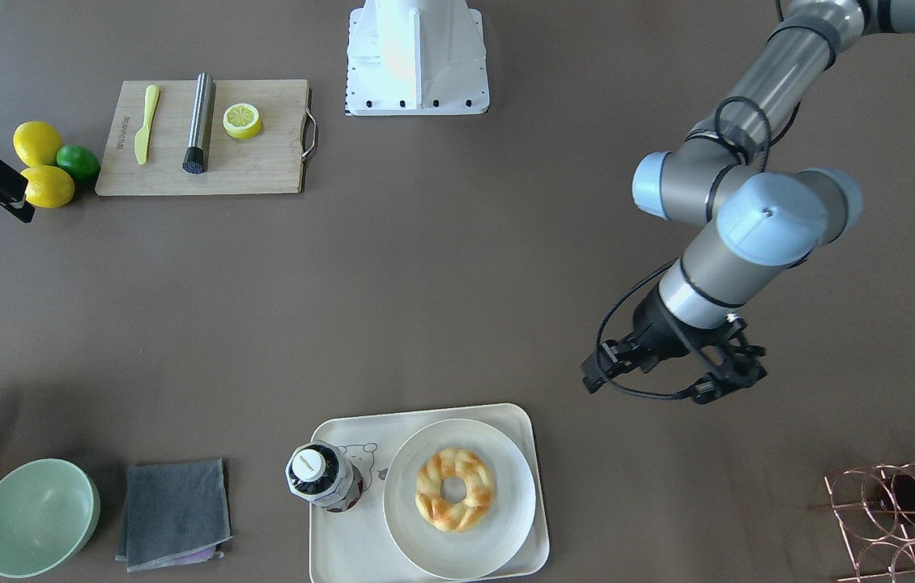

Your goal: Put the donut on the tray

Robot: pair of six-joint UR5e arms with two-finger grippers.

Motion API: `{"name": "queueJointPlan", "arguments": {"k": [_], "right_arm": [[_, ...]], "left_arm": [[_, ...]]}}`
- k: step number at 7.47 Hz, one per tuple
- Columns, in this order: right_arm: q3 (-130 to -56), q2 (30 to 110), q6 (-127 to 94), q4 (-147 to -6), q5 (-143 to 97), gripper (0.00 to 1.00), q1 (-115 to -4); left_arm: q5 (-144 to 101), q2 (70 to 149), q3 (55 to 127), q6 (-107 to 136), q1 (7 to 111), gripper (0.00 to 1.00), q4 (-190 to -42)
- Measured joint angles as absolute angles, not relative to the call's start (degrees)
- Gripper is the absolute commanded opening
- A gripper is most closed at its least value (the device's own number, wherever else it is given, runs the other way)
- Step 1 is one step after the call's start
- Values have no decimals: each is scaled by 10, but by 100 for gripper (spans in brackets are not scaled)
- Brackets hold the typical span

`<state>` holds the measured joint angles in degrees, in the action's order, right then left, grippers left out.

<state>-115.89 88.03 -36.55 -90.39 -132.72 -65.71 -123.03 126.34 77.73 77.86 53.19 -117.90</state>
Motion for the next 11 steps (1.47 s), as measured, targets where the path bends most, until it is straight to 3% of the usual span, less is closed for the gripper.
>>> {"name": "queueJointPlan", "arguments": {"k": [2,4,8,11], "right_arm": [[-1127,882,-291,-905,-1352,100,-707],[-1083,889,-189,-909,-1364,100,-761],[-962,898,61,-911,-1359,100,-896],[-943,899,126,-927,-1346,100,-942]], "left_arm": [[-1270,1114,968,475,615,97,-999],[-1278,1027,1045,217,700,97,-898],[-1321,890,1051,-86,865,97,-869],[-1323,859,1050,-119,887,97,-871]]}}
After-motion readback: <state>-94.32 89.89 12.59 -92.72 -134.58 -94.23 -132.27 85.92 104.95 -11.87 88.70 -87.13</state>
